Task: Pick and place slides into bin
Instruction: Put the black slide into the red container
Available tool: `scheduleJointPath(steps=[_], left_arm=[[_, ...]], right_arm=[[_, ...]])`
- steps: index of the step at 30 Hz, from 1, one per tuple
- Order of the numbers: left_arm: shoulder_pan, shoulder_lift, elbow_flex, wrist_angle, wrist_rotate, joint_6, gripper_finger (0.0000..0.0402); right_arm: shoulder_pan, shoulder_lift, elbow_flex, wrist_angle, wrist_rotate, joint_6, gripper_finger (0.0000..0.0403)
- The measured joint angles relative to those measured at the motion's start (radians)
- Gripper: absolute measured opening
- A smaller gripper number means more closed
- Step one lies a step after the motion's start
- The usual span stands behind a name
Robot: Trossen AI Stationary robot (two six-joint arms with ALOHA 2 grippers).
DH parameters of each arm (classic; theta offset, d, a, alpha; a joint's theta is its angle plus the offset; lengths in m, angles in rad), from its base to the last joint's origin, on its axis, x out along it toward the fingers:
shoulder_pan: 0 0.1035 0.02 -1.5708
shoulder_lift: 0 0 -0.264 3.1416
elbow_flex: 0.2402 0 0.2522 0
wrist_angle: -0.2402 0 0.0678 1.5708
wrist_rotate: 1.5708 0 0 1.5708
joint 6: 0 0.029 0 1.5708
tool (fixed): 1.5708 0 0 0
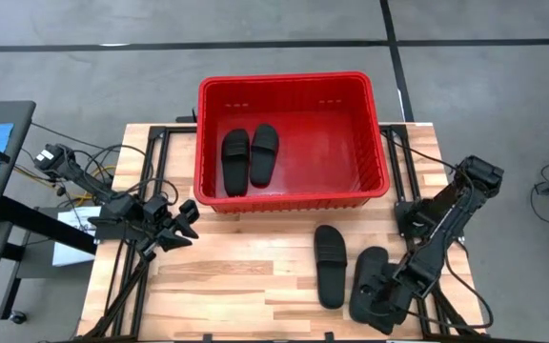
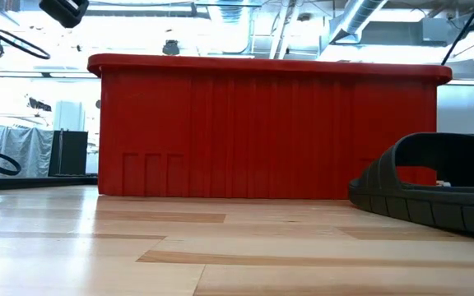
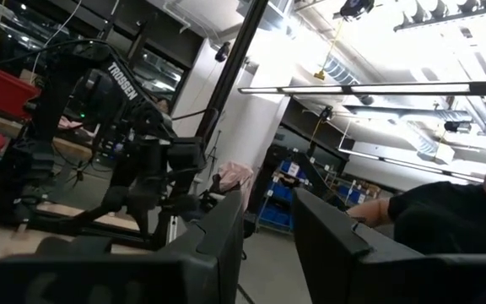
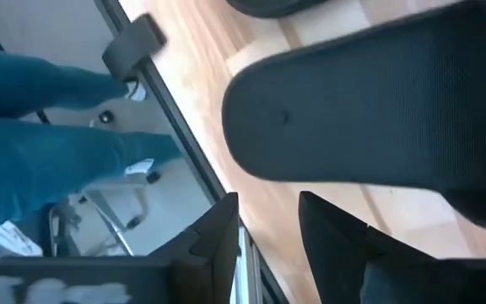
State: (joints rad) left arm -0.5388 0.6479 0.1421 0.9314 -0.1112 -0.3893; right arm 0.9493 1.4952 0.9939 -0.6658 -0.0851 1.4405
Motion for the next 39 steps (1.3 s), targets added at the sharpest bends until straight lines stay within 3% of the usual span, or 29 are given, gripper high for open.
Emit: scheduleJointPath(steps=[5, 10, 16, 22, 39], left_arm=[[0.0, 0.0, 0.0, -0.001, 0.0, -0.015, 0.0093], [0.0, 0.0, 0.0, 0.0, 0.0, -0.042, 0.0093], [0.0, 0.0, 0.0, 0.004, 0.004, -0.056, 0.0093], [0.0, 0.0, 0.0, 0.003, 0.018, -0.07, 0.0093], [0.0, 0.0, 0.0, 0.002, 0.019, -0.071, 0.0093]], right_arm=[[0.0, 0.019, 0.0, 0.081, 0.064, -0.037, 0.0112], [0.007, 0.171, 0.033, 0.185, 0.034, -0.099, 0.0111], [0.026, 0.364, 0.202, 0.03, 0.039, -0.114, 0.0111], [0.024, 0.475, 0.35, -0.123, 0.067, -0.135, 0.0111], [-0.049, 0.579, 0.386, -0.157, -0.001, -0.185, 0.0101]])
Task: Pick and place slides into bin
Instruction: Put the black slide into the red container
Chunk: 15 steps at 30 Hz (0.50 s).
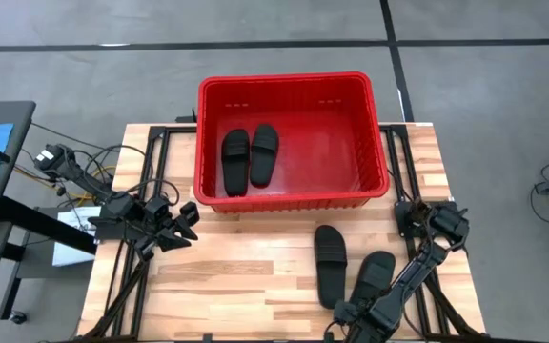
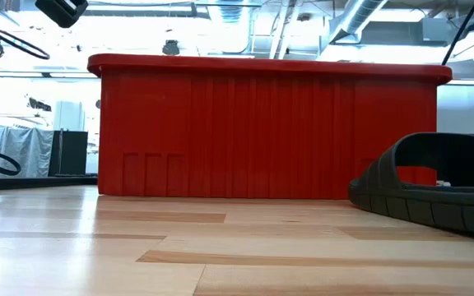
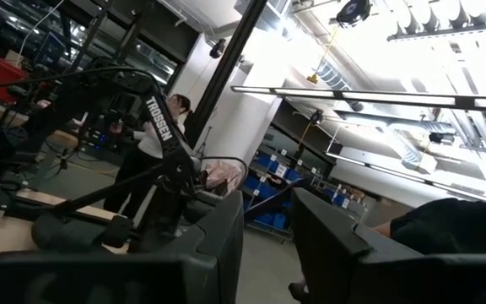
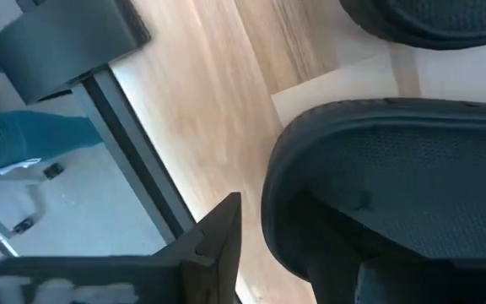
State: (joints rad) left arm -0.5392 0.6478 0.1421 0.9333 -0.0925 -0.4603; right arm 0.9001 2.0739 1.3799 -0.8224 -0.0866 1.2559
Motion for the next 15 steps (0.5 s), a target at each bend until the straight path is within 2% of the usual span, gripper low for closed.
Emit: scheduleJointPath(steps=[5, 11, 15], left_arm=[[0.0, 0.0, 0.0, -0.002, 0.0, 0.0, 0.0093], [0.0, 0.0, 0.0, -0.003, 0.0, 0.0, 0.0093], [0.0, 0.0, 0.0, -0.008, 0.0, 0.0, 0.0093]], right_arm=[[-0.007, 0.012, -0.001, 0.008, -0.027, 0.014, 0.0016], [-0.005, -0.026, -0.013, 0.005, -0.01, 0.1, 0.0005], [-0.002, -0.083, -0.018, 0.019, 0.041, 0.161, 0.0002]])
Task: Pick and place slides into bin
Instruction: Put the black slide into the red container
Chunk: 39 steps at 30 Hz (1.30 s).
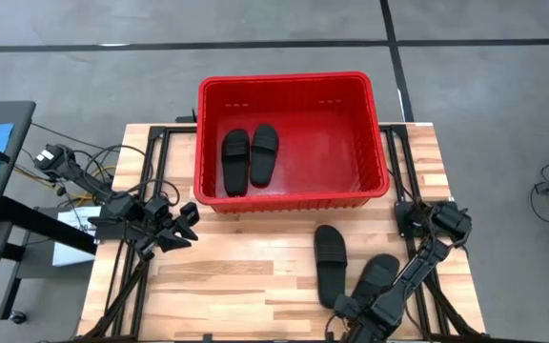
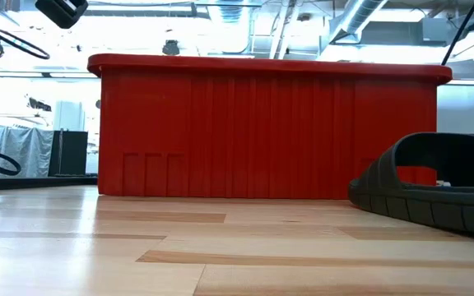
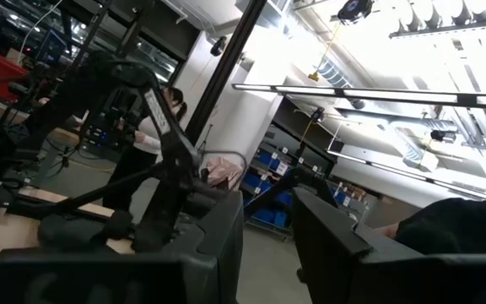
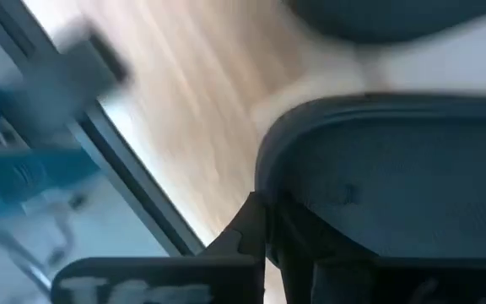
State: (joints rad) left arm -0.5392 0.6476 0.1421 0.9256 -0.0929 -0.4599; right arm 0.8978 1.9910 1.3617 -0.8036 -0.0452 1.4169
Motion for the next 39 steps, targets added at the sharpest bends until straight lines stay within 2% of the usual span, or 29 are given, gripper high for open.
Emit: scheduleJointPath(steps=[4, 14, 18, 25, 34, 39], left_arm=[[0.0, 0.0, 0.0, -0.017, -0.001, 0.0, 0.0093], [0.0, 0.0, 0.0, -0.027, -0.002, 0.0, 0.0093], [0.0, 0.0, 0.0, -0.031, -0.001, 0.0, 0.0093], [0.0, 0.0, 0.0, -0.044, -0.001, 0.0, 0.0093], [0.0, 0.0, 0.0, -0.047, -0.002, -0.006, 0.0093], [0.0, 0.0, 0.0, -0.046, -0.002, -0.01, 0.0093]], right_arm=[[0.002, -0.083, 0.003, 0.018, 0.051, 0.047, 0.0001], [0.041, -0.248, 0.064, -0.023, 0.031, 0.048, 0.0], [0.047, -0.306, 0.129, -0.023, 0.053, -0.002, 0.0], [0.035, -0.37, 0.276, -0.057, 0.195, -0.182, 0.0], [0.036, -0.436, 0.452, -0.085, 0.56, -0.563, 0.0], [0.004, -0.455, 0.544, -0.086, 0.69, -0.823, 0.0]])
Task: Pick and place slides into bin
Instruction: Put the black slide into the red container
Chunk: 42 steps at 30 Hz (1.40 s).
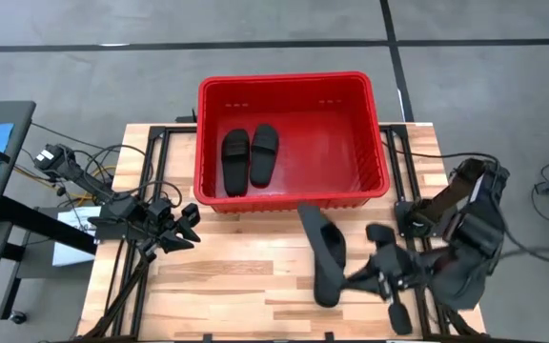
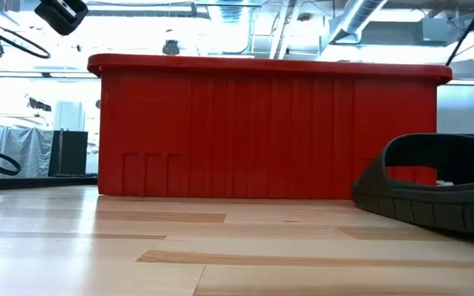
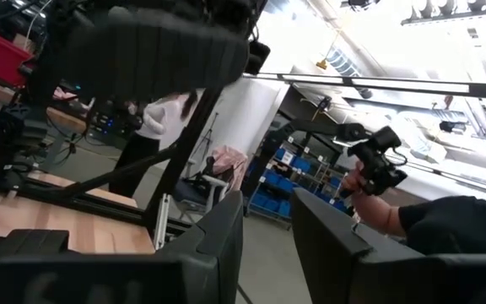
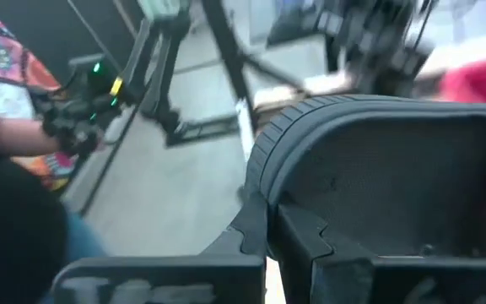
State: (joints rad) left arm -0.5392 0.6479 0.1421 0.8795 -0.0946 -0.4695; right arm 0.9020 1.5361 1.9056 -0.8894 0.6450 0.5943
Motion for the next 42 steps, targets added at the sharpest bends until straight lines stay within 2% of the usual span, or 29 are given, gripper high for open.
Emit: scheduleJointPath(steps=[5, 8, 16, 23, 29, 36, 42], left_arm=[[0.0, 0.0, 0.0, 0.003, -0.021, -0.003, 0.0093], [0.0, 0.0, 0.0, 0.019, -0.026, -0.008, 0.0093], [0.0, 0.0, 0.013, 0.126, -0.026, -0.025, 0.0093], [0.014, -0.001, 0.09, 0.226, -0.03, 0.021, 0.0093], [0.063, -0.026, 0.168, 0.257, -0.036, 0.044, 0.0093], [0.148, -0.087, 0.209, 0.257, -0.05, 0.052, 0.0093], [0.19, -0.138, 0.209, 0.254, -0.05, 0.174, 0.0093]], right_arm=[[-0.085, -0.013, 0.066, 0.001, 0.024, -0.237, 0.0], [-0.162, -0.02, 0.095, 0.0, -0.003, -0.349, 0.0], [-0.413, -0.022, 0.197, -0.095, -0.206, -0.549, 0.0], [-0.698, -0.021, 0.25, -0.278, -0.381, -0.681, 0.0], [-0.95, -0.005, 0.25, -0.359, -0.489, -0.834, 0.0], [-1.185, 0.092, 0.25, -0.425, -0.629, -1.005, 0.0], [-1.295, 0.222, 0.25, -0.488, -0.702, -1.128, 0.0]])
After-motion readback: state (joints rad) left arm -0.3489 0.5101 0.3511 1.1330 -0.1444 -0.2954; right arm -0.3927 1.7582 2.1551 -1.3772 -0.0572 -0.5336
